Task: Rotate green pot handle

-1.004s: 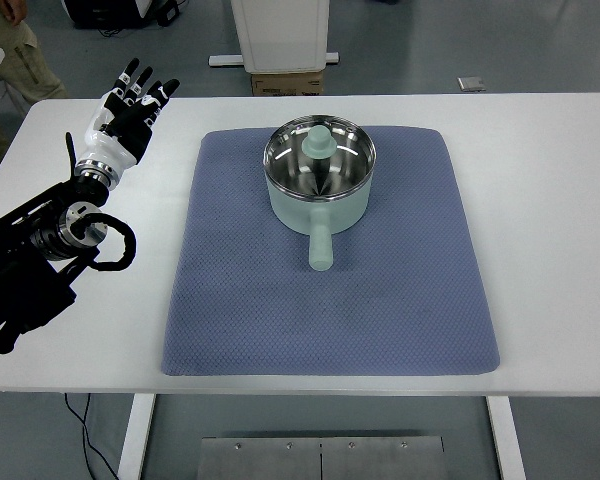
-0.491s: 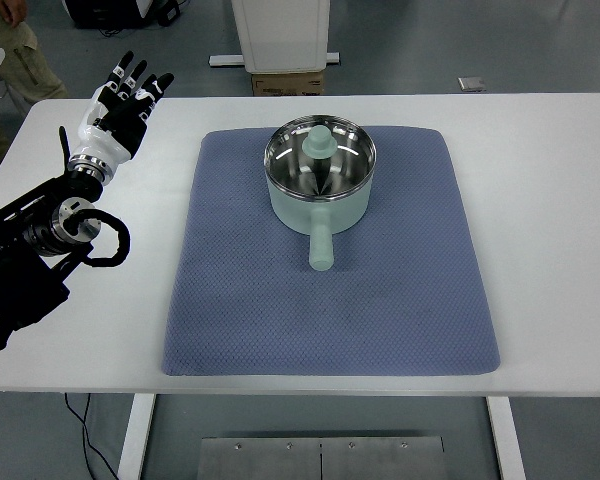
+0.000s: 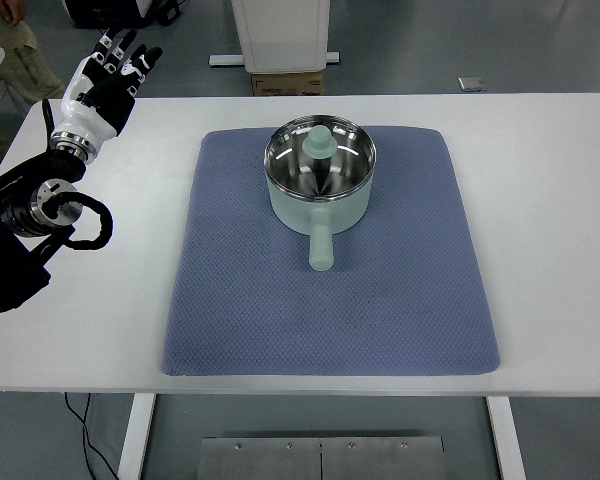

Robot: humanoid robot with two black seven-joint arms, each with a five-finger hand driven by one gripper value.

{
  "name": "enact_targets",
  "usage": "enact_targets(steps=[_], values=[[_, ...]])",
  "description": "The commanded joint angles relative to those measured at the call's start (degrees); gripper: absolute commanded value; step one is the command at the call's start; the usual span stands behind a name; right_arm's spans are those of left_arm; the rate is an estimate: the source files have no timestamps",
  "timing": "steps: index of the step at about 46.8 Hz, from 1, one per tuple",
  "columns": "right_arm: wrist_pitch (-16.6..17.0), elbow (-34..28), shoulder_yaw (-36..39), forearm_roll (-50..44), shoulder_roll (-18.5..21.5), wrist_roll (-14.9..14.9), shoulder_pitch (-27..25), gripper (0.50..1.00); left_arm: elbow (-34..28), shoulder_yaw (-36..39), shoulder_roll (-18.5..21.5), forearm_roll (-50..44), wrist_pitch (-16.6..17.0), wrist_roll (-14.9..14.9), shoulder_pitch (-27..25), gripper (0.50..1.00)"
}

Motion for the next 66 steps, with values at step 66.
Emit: enact_targets(steps=[66], values=[[0.0, 0.0, 0.0, 0.0, 0.0, 0.0, 0.0, 1.0, -10.76, -0.01, 4.61, 17.29, -4.65, -0.01, -7.75, 1.0]])
